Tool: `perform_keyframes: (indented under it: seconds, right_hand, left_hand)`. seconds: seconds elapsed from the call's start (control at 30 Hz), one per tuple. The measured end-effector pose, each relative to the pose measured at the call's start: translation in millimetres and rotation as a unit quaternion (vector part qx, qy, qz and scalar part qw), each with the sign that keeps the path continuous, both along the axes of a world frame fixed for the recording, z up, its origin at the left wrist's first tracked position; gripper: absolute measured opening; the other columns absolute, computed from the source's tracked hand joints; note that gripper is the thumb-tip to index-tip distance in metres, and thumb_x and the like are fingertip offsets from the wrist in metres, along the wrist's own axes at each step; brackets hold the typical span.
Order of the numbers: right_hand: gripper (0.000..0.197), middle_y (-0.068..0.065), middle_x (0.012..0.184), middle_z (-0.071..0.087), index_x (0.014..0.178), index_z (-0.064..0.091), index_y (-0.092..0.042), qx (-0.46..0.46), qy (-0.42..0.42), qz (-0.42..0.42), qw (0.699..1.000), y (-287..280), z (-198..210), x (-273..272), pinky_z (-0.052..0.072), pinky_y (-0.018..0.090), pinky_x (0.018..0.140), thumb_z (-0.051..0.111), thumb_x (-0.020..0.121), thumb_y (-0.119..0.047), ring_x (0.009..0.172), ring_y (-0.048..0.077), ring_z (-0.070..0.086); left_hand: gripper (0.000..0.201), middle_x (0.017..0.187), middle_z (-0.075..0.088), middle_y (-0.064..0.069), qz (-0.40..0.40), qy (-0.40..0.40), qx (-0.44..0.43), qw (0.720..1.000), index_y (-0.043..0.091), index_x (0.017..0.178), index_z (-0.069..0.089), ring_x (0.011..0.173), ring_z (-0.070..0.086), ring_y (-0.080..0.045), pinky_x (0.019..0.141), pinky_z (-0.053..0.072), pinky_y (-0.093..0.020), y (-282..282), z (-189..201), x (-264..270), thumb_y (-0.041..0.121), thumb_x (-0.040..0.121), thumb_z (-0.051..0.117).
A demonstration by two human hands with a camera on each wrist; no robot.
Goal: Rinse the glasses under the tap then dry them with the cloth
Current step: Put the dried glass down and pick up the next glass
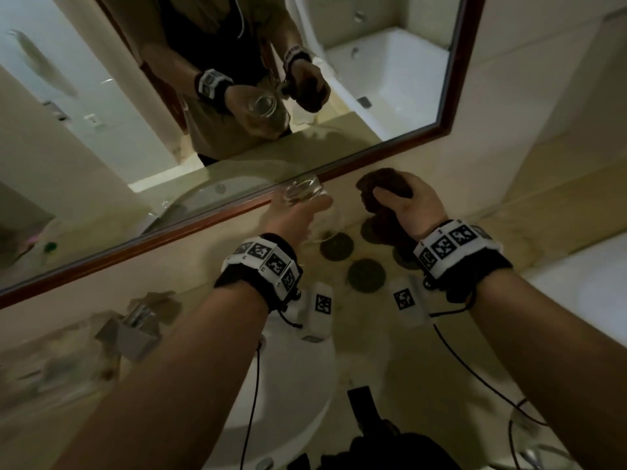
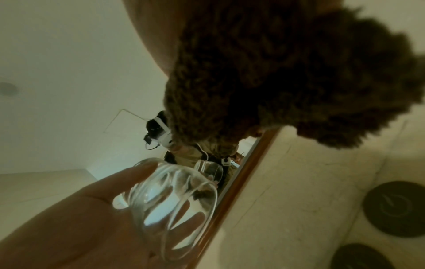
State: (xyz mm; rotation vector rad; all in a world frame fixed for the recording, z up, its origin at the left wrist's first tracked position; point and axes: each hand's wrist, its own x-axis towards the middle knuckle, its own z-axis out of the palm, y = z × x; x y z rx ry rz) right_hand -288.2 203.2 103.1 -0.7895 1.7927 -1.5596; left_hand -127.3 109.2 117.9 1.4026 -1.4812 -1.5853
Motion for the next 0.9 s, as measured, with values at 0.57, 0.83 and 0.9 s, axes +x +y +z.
perform_keyframes:
  seconds: [0.57,0.83,0.9]
  right_hand:
    - [0.065,0.003,0.133,0.051,0.145,0.027,-0.032,0.129,0.118,-0.073,0.982,-24,-92,-86,0.039,0.044,0.105,0.056,0.087,-0.042,0.12,0.024,0.048]
    - [0.051,0.01,0.139,0.037,0.143,0.037,-0.028,0.212,0.121,-0.093,0.965,-35,-125,-107,0.034,0.036,0.101,0.053,0.094,-0.033,0.124,0.031,0.04]
    - [0.051,0.008,0.14,0.036,0.143,0.037,-0.026,0.216,0.098,-0.108,0.965,-38,-131,-109,0.032,0.031,0.095,0.052,0.095,-0.033,0.124,0.029,0.041]
  left_hand:
    - [0.063,0.109,0.057,0.001,-0.113,-0.115,-0.026,0.987,0.016,0.126,0.047,0.096,0.058,-0.015,0.059,0.039,-0.014,-44,-95,-120,0.019,0.074,0.082]
    - [0.069,0.119,0.056,-0.009,-0.124,-0.12,-0.004,0.985,0.005,0.126,0.046,0.105,0.057,-0.021,0.067,0.043,-0.013,-69,-139,-145,0.013,0.069,0.084]
    - [0.072,0.116,0.056,-0.006,-0.13,-0.116,0.003,0.985,0.004,0.124,0.047,0.103,0.058,-0.022,0.058,0.043,-0.008,-75,-148,-147,0.019,0.065,0.085]
